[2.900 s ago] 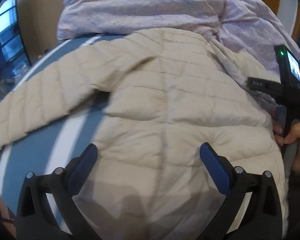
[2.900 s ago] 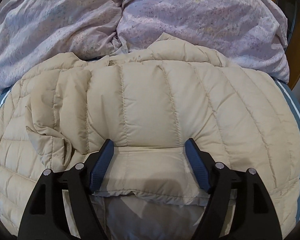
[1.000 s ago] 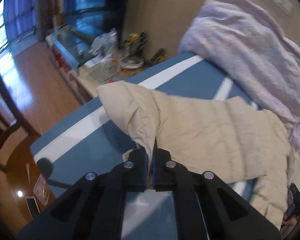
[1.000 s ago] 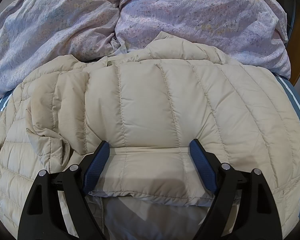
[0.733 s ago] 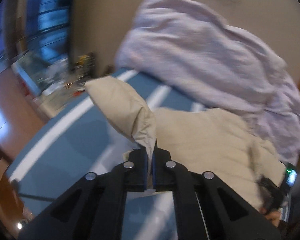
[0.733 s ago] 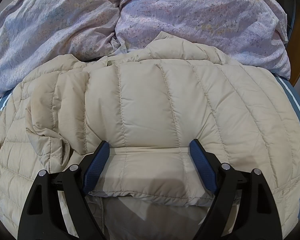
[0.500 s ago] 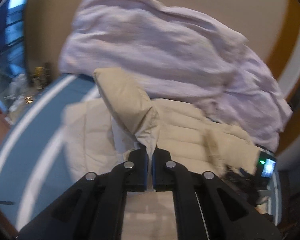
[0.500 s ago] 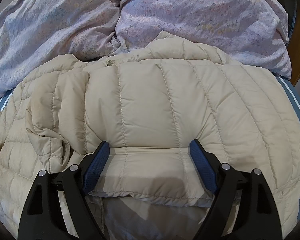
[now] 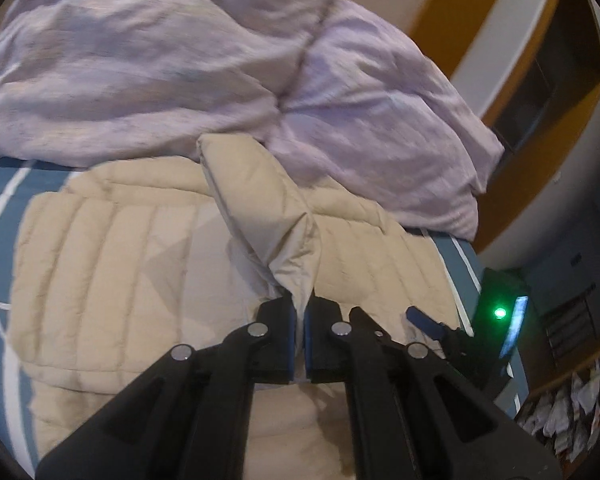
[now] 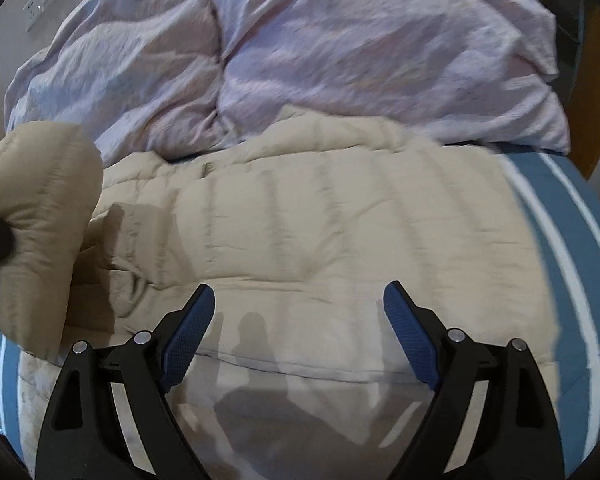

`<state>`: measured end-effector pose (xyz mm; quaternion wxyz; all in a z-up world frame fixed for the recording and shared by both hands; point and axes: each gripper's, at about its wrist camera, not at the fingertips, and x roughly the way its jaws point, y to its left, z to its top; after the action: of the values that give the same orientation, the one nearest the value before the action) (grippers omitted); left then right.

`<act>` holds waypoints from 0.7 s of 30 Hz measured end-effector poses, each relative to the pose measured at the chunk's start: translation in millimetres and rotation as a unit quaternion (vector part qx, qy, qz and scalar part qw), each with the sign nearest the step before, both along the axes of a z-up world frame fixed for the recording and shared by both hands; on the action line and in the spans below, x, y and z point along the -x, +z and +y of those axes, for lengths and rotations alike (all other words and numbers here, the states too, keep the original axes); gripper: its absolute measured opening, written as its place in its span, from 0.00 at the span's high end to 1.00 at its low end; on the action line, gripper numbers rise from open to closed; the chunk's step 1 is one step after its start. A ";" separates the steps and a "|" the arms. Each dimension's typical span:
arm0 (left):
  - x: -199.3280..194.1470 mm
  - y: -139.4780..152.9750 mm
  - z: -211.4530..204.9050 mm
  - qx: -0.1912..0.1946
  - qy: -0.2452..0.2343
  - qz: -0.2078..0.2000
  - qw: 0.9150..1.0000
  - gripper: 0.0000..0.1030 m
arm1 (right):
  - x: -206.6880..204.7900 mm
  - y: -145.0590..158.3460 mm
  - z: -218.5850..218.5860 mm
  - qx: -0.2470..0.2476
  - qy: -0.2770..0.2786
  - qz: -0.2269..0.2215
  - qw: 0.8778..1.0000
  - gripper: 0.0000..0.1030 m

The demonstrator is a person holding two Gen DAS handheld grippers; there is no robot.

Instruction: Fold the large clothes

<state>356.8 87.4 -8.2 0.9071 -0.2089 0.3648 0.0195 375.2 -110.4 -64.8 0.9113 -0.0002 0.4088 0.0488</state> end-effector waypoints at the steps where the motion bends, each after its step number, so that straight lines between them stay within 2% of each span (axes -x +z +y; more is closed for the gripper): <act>1: -5.4 -4.4 -8.2 0.001 -0.007 0.005 1.000 0.97 | 0.6 0.4 -4.9 0.000 -0.003 -0.002 1.000 0.14; 5: -18.2 -22.5 -21.0 0.009 -0.019 0.031 0.999 0.96 | 3.7 -1.3 -21.5 0.001 -0.015 -0.005 1.000 0.14; 8: -21.2 -30.1 -27.3 0.017 -0.027 0.043 0.999 0.90 | 8.5 -0.7 -30.3 -0.003 -0.020 -0.006 1.000 0.14; 13: -8.3 -18.6 -24.9 0.007 -0.025 0.027 0.999 0.59 | 18.3 5.5 -33.7 -0.007 -0.020 -0.018 1.000 0.14; 18: 2.2 -10.0 -12.8 -0.012 -0.005 0.023 1.000 0.56 | 25.9 16.2 -26.5 -0.020 -0.006 -0.029 0.999 0.15; 21: 6.5 -12.7 -2.9 -0.025 0.009 0.030 0.999 0.56 | 28.6 23.2 -15.4 -0.025 0.017 -0.034 0.999 0.25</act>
<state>350.2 84.5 -21.0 0.9005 -0.1889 0.3893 0.0430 346.6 -125.8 -41.5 0.9234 0.0139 0.3763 0.0743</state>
